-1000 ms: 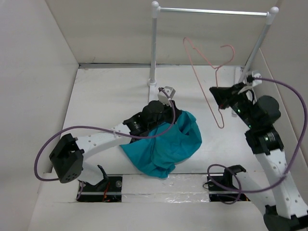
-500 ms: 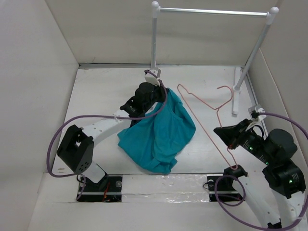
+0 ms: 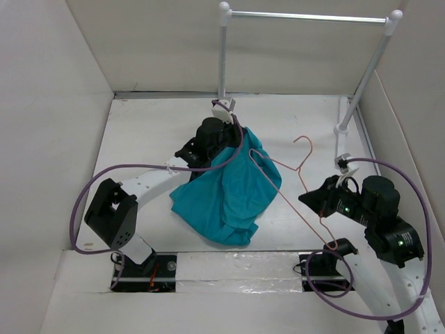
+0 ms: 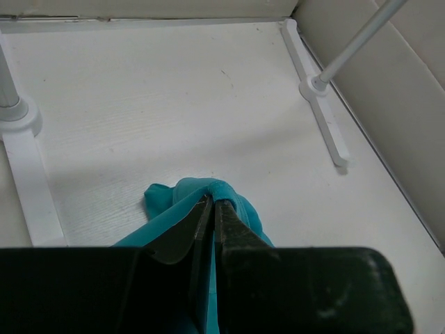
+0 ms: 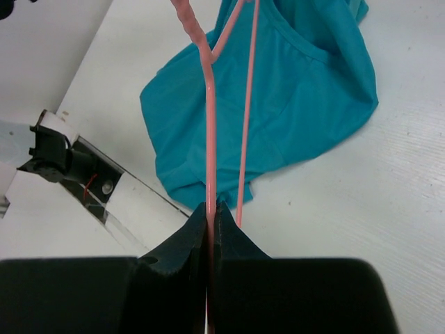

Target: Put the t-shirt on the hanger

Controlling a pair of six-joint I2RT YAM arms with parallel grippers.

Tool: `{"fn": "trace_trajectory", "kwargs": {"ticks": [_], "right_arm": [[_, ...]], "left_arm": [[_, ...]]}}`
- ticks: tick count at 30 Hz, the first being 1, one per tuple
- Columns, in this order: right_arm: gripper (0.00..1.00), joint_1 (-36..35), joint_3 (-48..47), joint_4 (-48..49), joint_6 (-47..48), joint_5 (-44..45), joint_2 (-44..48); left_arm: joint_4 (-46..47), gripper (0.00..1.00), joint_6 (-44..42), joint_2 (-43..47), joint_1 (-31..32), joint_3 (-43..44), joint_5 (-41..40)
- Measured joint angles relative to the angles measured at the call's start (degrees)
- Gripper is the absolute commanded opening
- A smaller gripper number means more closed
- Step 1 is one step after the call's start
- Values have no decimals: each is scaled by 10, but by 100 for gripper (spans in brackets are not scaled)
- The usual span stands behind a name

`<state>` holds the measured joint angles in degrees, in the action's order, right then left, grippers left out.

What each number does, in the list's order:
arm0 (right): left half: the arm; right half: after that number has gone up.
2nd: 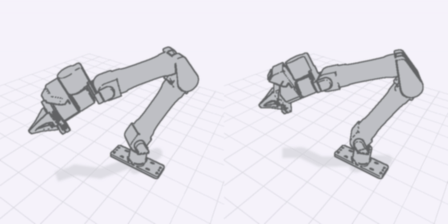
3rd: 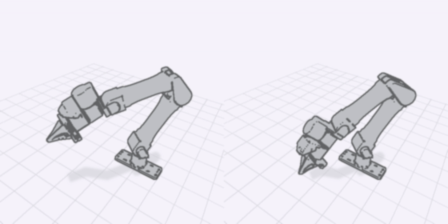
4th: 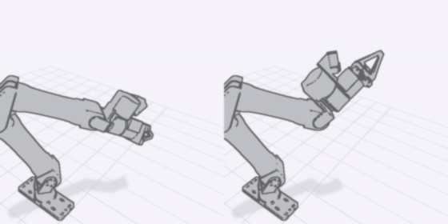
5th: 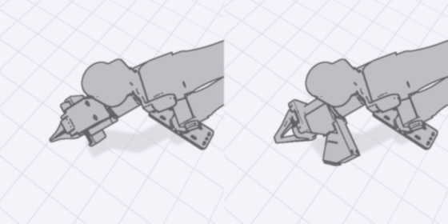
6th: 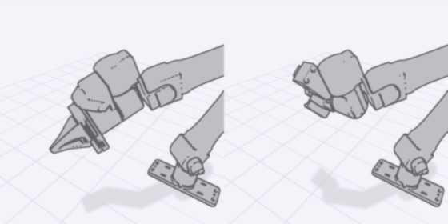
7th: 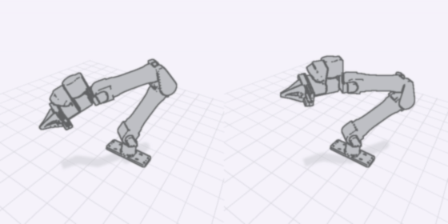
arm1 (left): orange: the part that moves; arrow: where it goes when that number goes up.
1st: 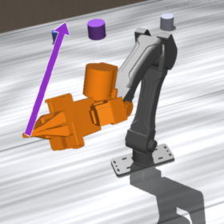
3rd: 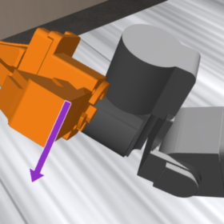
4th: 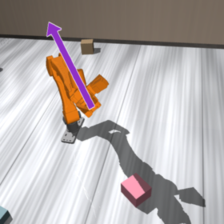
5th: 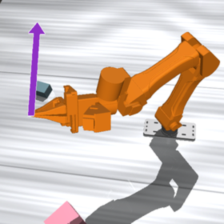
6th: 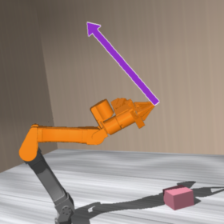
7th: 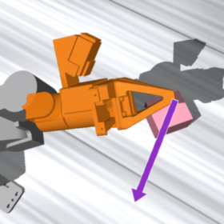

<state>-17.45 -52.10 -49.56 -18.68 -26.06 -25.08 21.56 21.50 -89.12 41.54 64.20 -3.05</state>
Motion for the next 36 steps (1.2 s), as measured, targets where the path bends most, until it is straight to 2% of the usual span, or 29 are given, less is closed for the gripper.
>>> {"fn": "trace_trajectory", "kwargs": {"ticks": [19,22,31,36], "right_arm": [[0,-10,47,201,-28,49,-98],[0,-39,47,252,-38,49,-141],[0,-198,50,358,-61,118,-239],[0,-212,58,436,-67,143,-272]], "left_arm": [[-11,0,14,103,54,-24,35],[-17,0,10,119,78,-24,40],[-36,0,6,169,97,-24,40],[-44,0,2,191,111,-24,40]]}}
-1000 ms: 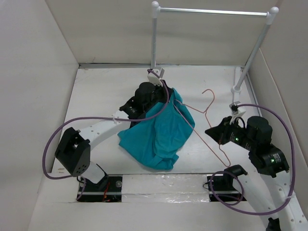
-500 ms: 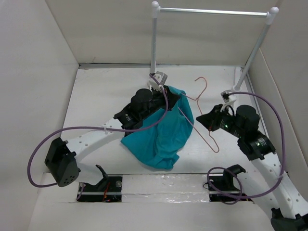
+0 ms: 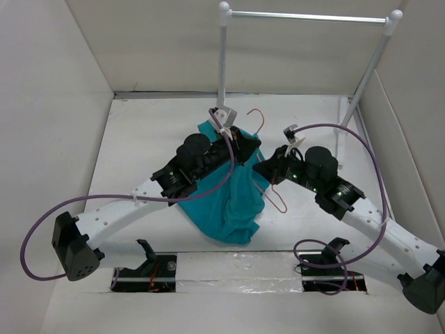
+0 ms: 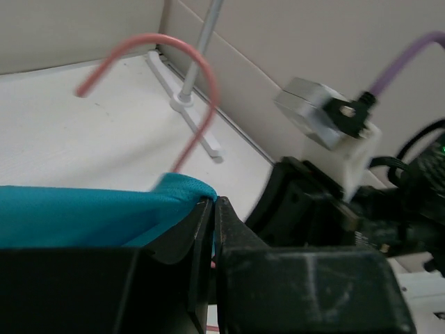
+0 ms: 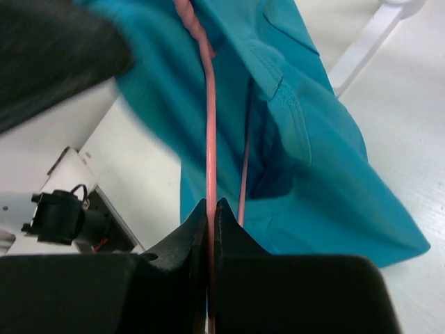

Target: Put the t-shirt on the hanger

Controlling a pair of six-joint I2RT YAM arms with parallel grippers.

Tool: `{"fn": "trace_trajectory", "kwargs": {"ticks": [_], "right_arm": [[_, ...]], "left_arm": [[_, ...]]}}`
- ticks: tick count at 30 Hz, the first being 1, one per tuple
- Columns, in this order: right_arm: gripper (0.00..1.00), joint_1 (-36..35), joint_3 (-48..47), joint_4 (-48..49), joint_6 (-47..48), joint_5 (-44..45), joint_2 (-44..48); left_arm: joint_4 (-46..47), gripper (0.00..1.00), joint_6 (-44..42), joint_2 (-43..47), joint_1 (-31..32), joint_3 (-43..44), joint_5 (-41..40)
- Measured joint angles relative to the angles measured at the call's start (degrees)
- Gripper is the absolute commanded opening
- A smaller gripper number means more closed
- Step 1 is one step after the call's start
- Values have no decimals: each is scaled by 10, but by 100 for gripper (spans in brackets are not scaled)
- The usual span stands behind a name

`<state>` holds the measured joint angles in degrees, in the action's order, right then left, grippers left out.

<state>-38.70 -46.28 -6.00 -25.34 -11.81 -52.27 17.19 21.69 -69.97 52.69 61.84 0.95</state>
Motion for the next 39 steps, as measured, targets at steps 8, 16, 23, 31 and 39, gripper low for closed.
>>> {"fn": "trace_trajectory", "kwargs": {"ticks": [8,16,23,31,39], "right_arm": [[0,13,10,106,-4,-12,-52],[0,15,47,198,2,52,-5],[0,8,50,245,27,113,45],[0,-4,80,301,49,166,82],[0,-5,88,339,64,191,94]], "left_arm": [[-36,0,-26,18,69,3,-30],[-47,0,-21,58,73,-14,-64],[-49,3,-12,61,73,-28,-71],[-42,31,-19,60,85,-26,-60],[-20,34,-13,62,91,1,-83]]}}
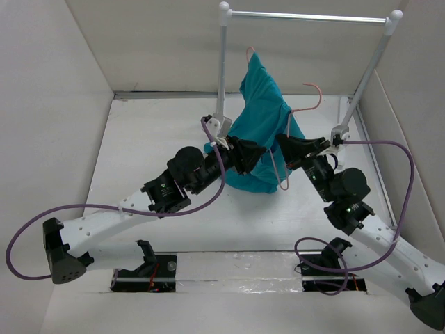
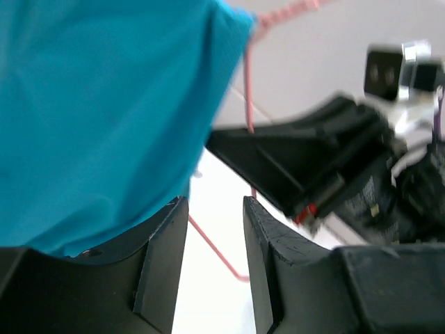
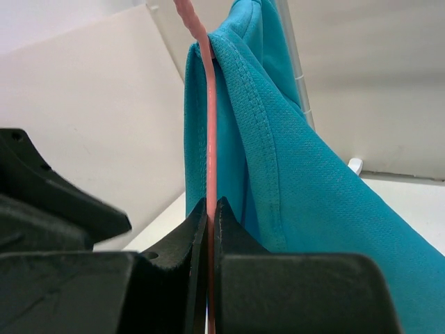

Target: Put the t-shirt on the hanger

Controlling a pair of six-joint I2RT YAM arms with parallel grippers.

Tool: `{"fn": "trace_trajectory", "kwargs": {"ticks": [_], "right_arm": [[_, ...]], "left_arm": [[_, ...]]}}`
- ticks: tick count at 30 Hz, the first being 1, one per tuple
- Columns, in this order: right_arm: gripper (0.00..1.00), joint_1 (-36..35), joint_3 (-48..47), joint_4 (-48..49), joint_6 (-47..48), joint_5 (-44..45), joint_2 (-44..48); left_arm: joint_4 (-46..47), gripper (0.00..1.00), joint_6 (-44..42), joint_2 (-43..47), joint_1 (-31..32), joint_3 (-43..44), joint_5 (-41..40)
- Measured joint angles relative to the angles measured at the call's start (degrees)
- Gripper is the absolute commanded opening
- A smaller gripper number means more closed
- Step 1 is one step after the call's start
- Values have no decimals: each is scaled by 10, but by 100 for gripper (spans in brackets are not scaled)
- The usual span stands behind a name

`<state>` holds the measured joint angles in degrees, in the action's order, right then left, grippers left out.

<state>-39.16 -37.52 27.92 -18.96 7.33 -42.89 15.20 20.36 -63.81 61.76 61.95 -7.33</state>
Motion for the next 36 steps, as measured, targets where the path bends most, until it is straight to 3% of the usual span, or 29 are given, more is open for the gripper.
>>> {"fn": "trace_trajectory", "kwargs": {"ticks": [6,11,22,30,36], "right_arm": [[0,-4,1,0,0,0,10],[0,-14,9,-7,0,2,28],[0,-18,9,-28,0,3,23],[0,-18,9,-39,0,3,21],[0,-18,9,-44,0,3,18]], "left_arm": [[17,38,9,-38,-2,76,-91],[32,43,36,-71,-40,141,-122],[1,60,91,-150,-68,233,-95],[-44,59,117,-207,-70,267,-82],[-50,50,136,-227,-82,271,-71]]}}
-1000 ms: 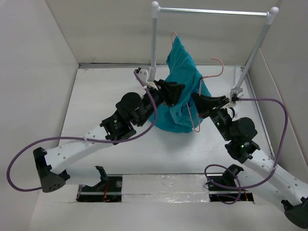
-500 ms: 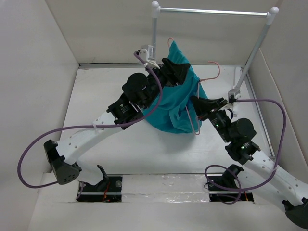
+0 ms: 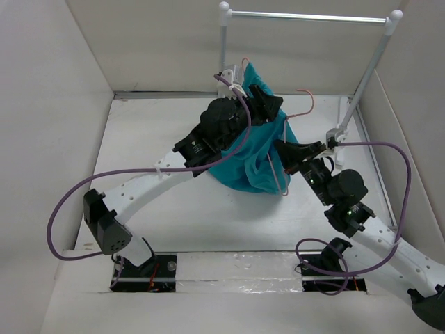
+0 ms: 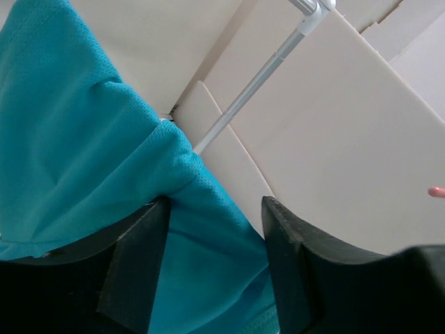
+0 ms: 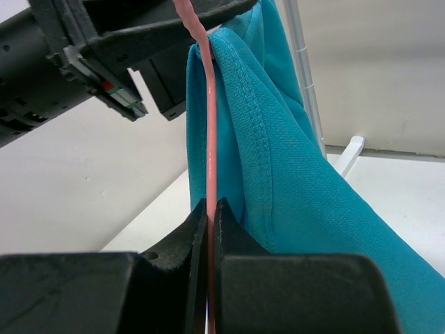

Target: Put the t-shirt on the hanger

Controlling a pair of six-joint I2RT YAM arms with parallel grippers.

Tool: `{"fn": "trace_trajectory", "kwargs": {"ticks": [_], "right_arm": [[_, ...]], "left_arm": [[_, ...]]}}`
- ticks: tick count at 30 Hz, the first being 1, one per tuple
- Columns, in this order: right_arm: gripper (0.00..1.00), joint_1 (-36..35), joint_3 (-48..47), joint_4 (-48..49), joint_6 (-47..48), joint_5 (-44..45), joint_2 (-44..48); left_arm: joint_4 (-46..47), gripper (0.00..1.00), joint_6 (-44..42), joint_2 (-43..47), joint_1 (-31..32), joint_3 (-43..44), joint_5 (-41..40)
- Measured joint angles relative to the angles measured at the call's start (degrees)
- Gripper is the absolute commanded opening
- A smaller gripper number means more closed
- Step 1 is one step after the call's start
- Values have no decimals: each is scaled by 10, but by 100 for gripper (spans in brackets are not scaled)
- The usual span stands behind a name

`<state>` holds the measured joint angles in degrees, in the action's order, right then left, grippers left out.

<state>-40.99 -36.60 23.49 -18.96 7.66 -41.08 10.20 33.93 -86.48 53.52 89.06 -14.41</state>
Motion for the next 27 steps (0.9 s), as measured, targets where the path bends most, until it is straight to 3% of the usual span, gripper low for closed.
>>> {"fn": "trace_trajectory", "kwargs": {"ticks": [8,10,11,13,20,23,27], "right_arm": [[0,-5,-7,0,1,-3,-43],[0,-5,-9,0,2,-1,-55],[0,-5,-9,-2,2,1,-59],[0,-6,-9,-12,10,2,-72],[0,-11,-10,-17,19,-2,-90],[13,-14,-10,-25,18,-7,-90],[45,-13,-10,-39,0,-6,-80]], "left_arm": [[20,38,22,-29,-11,0,47],[34,26,29,-29,-11,-15,52],[39,10,33,-29,-12,-20,54],[50,0,55,-28,-13,-24,64],[71,0,60,-9,-10,-60,82],[80,0,61,1,-16,-76,98],[93,0,67,27,-54,-112,146]]}}
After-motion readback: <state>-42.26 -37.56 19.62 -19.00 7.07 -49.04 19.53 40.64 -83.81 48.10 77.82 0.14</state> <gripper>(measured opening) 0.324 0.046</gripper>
